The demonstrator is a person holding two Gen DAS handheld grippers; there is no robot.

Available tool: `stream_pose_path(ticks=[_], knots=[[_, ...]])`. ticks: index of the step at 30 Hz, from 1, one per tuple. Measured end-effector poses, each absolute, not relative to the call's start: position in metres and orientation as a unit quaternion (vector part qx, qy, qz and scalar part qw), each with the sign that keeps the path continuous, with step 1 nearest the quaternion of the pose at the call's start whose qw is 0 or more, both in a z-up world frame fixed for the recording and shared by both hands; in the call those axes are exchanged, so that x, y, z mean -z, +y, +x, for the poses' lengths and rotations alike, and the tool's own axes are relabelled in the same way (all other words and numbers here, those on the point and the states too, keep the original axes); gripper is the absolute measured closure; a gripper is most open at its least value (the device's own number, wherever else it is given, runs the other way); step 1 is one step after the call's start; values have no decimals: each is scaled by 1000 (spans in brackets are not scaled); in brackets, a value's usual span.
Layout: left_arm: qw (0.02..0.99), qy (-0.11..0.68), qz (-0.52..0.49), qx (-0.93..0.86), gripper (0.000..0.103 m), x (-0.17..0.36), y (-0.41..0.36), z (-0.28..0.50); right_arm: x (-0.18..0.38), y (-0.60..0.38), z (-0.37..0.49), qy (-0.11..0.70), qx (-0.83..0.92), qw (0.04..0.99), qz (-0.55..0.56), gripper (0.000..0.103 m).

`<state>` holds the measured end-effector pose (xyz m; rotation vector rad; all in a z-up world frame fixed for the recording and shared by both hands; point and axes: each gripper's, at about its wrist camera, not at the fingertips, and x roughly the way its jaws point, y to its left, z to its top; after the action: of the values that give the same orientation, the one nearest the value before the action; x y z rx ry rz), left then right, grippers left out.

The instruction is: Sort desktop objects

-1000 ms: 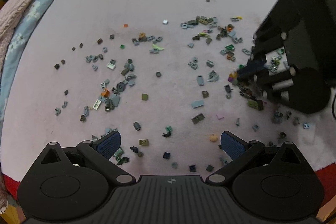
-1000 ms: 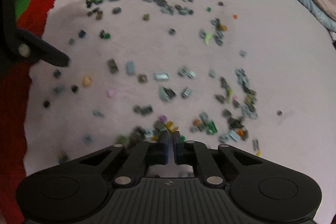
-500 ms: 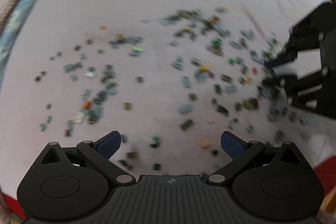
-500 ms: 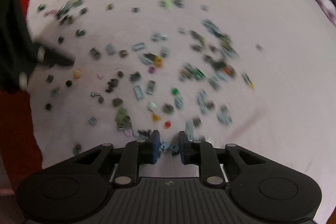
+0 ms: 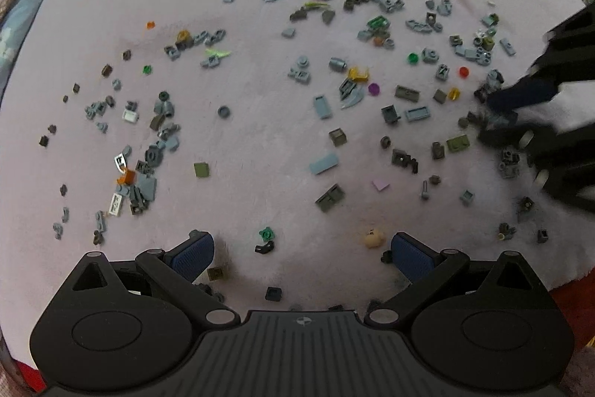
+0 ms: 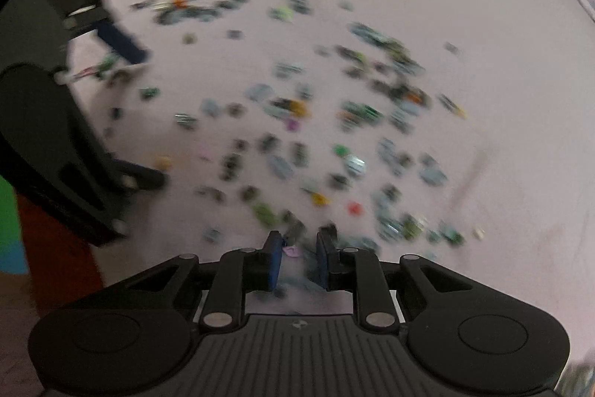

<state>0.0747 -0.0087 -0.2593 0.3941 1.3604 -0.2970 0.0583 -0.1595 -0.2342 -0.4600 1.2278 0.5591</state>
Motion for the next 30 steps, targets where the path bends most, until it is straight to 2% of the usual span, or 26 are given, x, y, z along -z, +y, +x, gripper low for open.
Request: stream_pose_path(ticks=[4,7,8,10,13,17,19,21,30], knots=[[765,605,150,162,1,245,-16,74,236,-181,65,577,-206,769,-181,81],[780,579,144,190,3,232,-33,72,235,-190,65,585,-179,777,-151,74],[785,571,139,195,7,228,-40,72,235,-193,65,587,-171,779,-140,70],[788,571,123,194,26,225,-52,71,236,-198,64,591,-155,783,-117,67],[785,578,83,205,38,220,-64,69,244,-205,60,597,-135,787,-82,62],[774,592,59,215,42,230,-77,70,253,-220,49,607,-111,785,-55,60],[768,604,44,209,51,239,-80,72,257,-228,44,611,-101,784,-41,59],[764,613,26,200,54,254,-78,74,260,-231,41,609,-98,787,-31,57],[772,609,14,182,57,257,-80,72,263,-230,34,596,-101,796,-31,55]])
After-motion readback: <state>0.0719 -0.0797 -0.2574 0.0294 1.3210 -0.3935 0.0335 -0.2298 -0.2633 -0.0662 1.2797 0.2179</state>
